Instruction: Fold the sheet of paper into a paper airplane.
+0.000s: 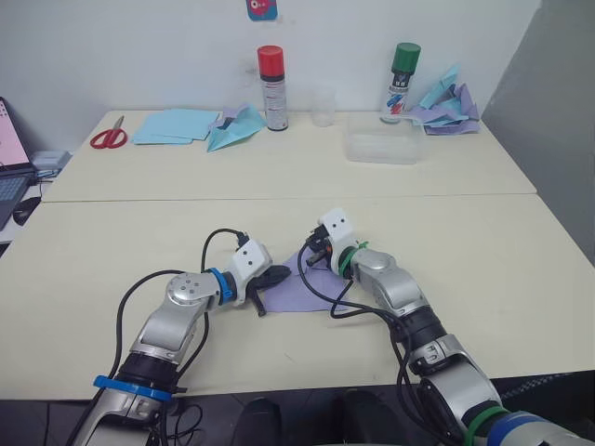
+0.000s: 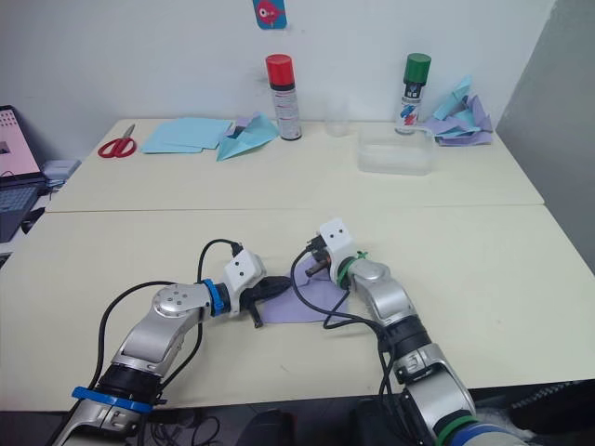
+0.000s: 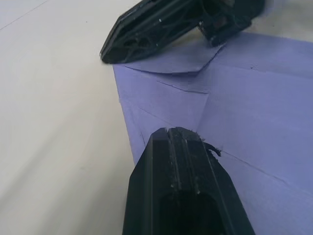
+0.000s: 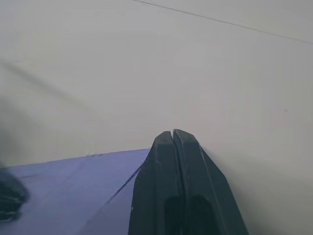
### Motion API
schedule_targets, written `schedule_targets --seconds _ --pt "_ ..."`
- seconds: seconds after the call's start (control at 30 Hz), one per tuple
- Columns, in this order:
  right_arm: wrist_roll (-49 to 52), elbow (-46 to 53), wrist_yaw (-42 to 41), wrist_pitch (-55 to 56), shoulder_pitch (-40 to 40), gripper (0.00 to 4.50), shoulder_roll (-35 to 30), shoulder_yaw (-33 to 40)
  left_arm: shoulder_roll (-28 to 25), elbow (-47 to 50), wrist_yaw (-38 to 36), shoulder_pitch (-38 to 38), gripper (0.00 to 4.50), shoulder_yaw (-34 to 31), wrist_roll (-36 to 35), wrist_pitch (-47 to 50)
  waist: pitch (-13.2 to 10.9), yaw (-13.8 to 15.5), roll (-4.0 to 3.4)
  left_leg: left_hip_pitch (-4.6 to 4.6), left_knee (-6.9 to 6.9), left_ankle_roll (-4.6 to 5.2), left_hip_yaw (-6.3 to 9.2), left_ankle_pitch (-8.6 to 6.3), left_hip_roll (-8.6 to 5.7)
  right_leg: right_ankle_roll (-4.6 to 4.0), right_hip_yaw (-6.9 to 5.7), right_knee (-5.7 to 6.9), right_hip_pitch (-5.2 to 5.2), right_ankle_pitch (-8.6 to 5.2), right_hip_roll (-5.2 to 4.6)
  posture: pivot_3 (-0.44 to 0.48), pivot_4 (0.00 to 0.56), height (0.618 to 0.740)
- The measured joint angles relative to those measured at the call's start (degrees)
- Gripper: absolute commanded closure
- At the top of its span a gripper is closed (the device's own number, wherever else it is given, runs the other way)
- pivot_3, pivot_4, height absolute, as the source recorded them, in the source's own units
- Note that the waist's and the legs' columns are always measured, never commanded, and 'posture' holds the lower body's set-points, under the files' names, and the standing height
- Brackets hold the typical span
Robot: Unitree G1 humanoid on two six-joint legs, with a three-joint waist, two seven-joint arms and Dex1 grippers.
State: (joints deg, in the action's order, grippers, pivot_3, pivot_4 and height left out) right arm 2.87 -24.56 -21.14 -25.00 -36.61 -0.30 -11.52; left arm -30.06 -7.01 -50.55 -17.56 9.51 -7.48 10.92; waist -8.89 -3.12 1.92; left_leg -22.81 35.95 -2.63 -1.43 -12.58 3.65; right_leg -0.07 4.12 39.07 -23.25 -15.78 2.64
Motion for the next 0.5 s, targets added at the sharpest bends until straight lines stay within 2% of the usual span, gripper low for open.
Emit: schedule_targets --seconds 0.1,0.3,0.5 --pt "0.4 0.39 -0.99 2.5 1.25 4.5 -0.48 0.17 0.01 -0.07 -0.03 -0.07 4.47 0.12 0.0 -0.2 0.0 0.07 -0.01 -0.03 0.0 0.0 0.0 0.0 0.0 0.0 0.0 -0.02 0.0 0.0 0.0 0.0 0.15 0.74" --pt "2.77 5.38 -8.28 7.71 4.34 4.5 -0.77 -1.04 0.15 -0.84 -0.03 -0.96 4.47 0.25 0.32 -0.24 -0.02 -0.12 -0.04 -0.05 -0.01 0.0 0.0 0.0 -0.01 0.01 -0.01 -0.02 -0.04 0.0 0.01 0.0 0.15 0.74" --pt "1.12 5.44 -10.34 3.53 4.69 4.5 -0.8 -5.7 0.57 -1.63 -0.11 -1.77 4.47 0.33 0.87 -0.34 -0.02 0.02 -0.04 -0.05 -0.01 0.0 0.05 0.0 0.0 0.0 -0.04 -0.02 -0.04 0.0 0.02 0.0 0.15 0.74"
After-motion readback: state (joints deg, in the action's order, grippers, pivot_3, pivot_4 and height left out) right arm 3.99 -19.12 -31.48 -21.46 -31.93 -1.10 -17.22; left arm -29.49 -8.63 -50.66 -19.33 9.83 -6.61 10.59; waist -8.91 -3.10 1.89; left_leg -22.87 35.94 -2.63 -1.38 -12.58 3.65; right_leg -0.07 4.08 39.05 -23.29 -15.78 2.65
